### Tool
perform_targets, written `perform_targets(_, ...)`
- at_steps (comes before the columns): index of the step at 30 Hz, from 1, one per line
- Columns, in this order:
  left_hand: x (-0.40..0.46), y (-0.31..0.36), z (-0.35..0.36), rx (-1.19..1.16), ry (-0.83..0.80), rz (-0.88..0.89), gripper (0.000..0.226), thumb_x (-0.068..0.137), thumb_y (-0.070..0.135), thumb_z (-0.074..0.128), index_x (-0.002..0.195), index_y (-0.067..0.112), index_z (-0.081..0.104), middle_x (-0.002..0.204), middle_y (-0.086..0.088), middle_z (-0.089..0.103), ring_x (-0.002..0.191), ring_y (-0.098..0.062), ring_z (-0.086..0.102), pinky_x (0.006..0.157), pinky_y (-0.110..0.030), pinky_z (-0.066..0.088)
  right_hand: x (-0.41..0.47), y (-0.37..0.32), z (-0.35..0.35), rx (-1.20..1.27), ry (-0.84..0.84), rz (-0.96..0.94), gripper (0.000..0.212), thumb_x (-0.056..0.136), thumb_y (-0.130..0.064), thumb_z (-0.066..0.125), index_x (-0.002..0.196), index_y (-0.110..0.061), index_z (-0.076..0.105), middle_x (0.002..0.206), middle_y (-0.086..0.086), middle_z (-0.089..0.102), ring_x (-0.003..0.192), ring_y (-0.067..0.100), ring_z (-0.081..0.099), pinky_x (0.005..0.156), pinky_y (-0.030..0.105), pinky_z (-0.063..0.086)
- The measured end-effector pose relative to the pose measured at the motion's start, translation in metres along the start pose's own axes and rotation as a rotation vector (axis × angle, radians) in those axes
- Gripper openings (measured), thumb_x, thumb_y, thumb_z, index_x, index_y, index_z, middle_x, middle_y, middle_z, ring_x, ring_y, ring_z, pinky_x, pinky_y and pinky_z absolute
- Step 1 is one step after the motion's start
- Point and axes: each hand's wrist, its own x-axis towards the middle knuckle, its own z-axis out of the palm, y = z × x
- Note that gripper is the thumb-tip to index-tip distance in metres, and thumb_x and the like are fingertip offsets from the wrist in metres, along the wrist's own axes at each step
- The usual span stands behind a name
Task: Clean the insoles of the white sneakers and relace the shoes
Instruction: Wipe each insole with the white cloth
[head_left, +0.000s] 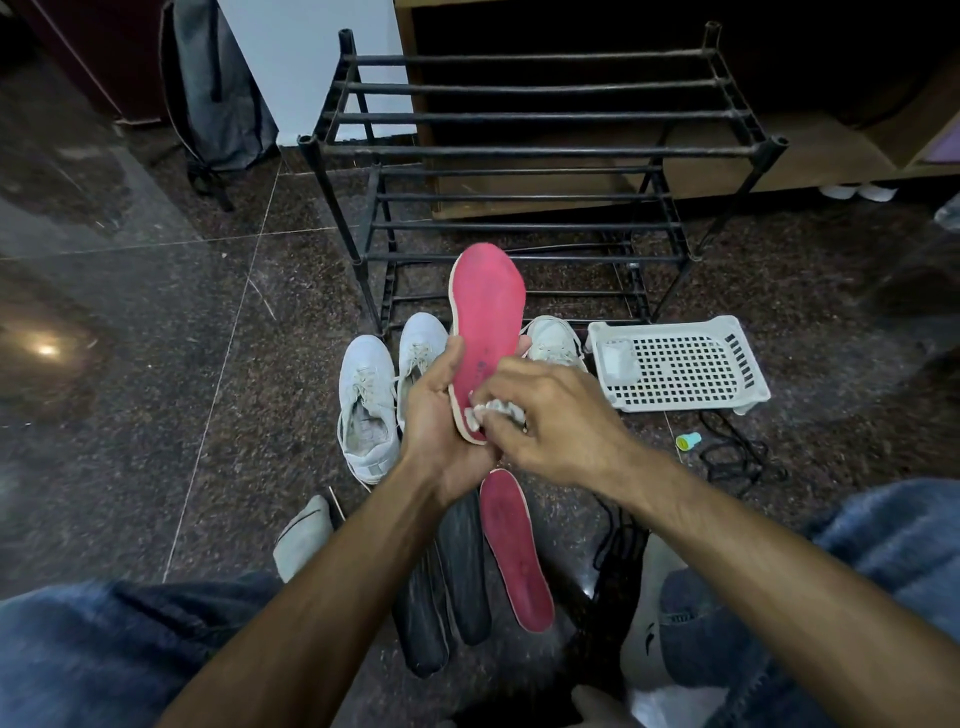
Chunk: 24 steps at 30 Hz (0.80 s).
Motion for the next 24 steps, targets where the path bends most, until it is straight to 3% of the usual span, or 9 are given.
perform_targets(4,-0.002,-0.010,0.003,-0.046,-0.094,0.011,0.041,0.100,0.033,0.042,0.122,0.004,0.060,0.108,-0.008,0.068,0.102,-0.019,0.065,0.101,-0.032,0.046,0.007,0.005,-0.009,-0.245,0.102,0.142,0.023,0.093,-0.033,0.046,0.098,-0.018,0.063,0.093,-0.002,0.058,0.073,0.031,0.062,0.063,0.042,0.051)
perform_targets(7,-0.003,-0.016,0.004,0.025,-0.140,0.007,0.044,0.098,0.031,0.044,0.134,0.007,0.054,0.117,-0.007,0.067,0.114,-0.021,0.059,0.111,-0.038,0.036,0.010,0.014,-0.016,-0.244,0.186,0.265,0.020,0.095,-0.028,0.051,0.101,-0.015,0.065,0.099,-0.001,0.060,0.080,0.029,0.063,0.070,0.042,0.051)
perform_targets(9,-0.003,-0.015,0.003,0.065,-0.124,0.014,0.044,0.100,0.032,0.043,0.135,0.007,0.053,0.116,-0.008,0.066,0.112,-0.021,0.059,0.111,-0.039,0.034,0.008,0.018,-0.016,-0.148,0.187,0.242,0.016,0.093,-0.023,0.057,0.098,-0.012,0.068,0.096,0.000,0.064,0.079,0.024,0.063,0.071,0.043,0.053)
perform_targets(11,-0.002,-0.009,0.000,0.056,-0.100,0.035,0.046,0.101,0.035,0.039,0.133,0.004,0.054,0.118,-0.012,0.064,0.111,-0.024,0.060,0.106,-0.039,0.040,0.002,0.013,-0.010,-0.013,0.080,0.164,0.013,0.090,-0.019,0.059,0.096,-0.012,0.069,0.091,-0.002,0.064,0.078,0.018,0.061,0.071,0.042,0.053)
perform_targets(15,0.000,0.000,-0.002,0.015,-0.031,0.026,0.055,0.100,0.041,0.039,0.139,0.002,0.048,0.139,-0.023,0.052,0.127,-0.030,0.054,0.097,-0.040,0.052,-0.004,-0.002,-0.003,0.110,-0.044,-0.010,0.015,0.084,-0.023,0.060,0.090,-0.015,0.071,0.082,-0.016,0.057,0.070,0.011,0.057,0.063,0.035,0.051)
perform_targets(17,0.000,-0.004,-0.003,0.008,-0.041,0.029,0.054,0.101,0.039,0.039,0.137,0.000,0.050,0.139,-0.021,0.052,0.128,-0.028,0.052,0.104,-0.038,0.046,-0.001,0.000,-0.005,0.008,0.006,-0.015,0.021,0.085,-0.029,0.053,0.090,-0.017,0.070,0.080,-0.012,0.058,0.066,0.017,0.058,0.059,0.037,0.051)
perform_targets(21,-0.003,-0.013,0.001,-0.017,-0.109,0.028,0.038,0.101,0.032,0.041,0.113,0.004,0.064,0.106,-0.010,0.069,0.101,-0.021,0.066,0.100,-0.034,0.045,0.007,0.008,-0.011,-0.194,0.234,0.117,0.024,0.089,-0.033,0.050,0.091,-0.016,0.067,0.081,-0.002,0.058,0.060,0.027,0.060,0.052,0.039,0.051)
perform_targets(24,-0.003,-0.015,0.002,0.029,-0.120,0.020,0.041,0.100,0.033,0.040,0.120,0.004,0.061,0.111,-0.010,0.066,0.107,-0.023,0.063,0.102,-0.037,0.044,0.005,0.009,-0.009,-0.165,0.276,0.161,0.018,0.088,-0.027,0.056,0.092,-0.014,0.068,0.082,-0.001,0.060,0.063,0.024,0.060,0.055,0.037,0.052)
